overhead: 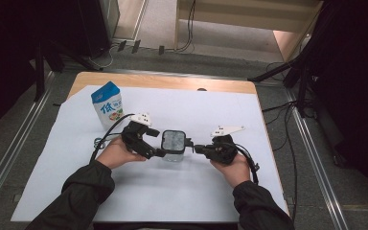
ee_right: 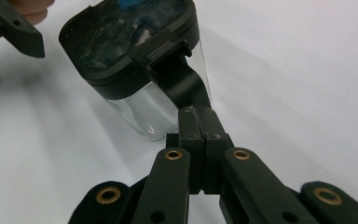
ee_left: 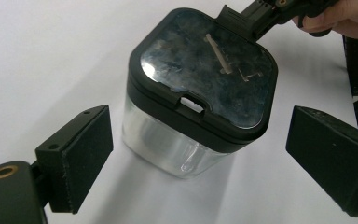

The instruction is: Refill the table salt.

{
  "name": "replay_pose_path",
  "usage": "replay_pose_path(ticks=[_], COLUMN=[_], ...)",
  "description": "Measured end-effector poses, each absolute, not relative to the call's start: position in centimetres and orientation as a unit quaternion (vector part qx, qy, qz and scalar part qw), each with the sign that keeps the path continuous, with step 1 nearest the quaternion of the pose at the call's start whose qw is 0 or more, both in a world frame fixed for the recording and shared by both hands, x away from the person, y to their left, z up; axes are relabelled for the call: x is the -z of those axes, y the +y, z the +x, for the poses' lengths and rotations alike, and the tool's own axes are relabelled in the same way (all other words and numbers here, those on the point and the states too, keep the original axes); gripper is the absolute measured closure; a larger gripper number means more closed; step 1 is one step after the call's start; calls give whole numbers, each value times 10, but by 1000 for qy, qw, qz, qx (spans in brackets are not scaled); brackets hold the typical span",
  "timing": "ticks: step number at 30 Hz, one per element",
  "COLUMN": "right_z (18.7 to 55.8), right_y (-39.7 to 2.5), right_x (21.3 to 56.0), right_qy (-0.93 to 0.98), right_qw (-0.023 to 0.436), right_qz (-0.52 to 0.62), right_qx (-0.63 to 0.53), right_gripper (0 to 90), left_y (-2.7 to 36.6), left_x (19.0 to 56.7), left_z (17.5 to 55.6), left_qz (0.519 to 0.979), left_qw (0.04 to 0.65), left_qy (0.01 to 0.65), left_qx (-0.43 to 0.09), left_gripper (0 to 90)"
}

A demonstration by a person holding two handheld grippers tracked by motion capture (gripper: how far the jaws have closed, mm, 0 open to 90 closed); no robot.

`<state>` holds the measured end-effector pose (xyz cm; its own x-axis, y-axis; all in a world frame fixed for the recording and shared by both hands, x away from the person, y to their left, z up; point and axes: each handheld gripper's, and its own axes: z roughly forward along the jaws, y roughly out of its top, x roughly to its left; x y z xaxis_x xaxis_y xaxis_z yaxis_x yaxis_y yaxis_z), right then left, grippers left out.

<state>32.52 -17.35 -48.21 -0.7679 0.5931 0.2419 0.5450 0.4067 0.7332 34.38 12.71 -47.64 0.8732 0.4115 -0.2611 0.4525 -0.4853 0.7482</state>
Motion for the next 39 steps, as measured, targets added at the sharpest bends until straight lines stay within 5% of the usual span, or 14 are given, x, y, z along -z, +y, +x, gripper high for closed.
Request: replay_pose_path(ticks=[39], right_z=[326], right_y=[-172], right_x=[486], right_qy=[835], right_qw=[33], right_qz=[351], right_qx=[-422], right_gripper=[900], left_y=[112], left_x=[491], left_z=[345], left_qz=[869], left_qw=[437], left_qy=[230], left_qx=[4], left_gripper=[127])
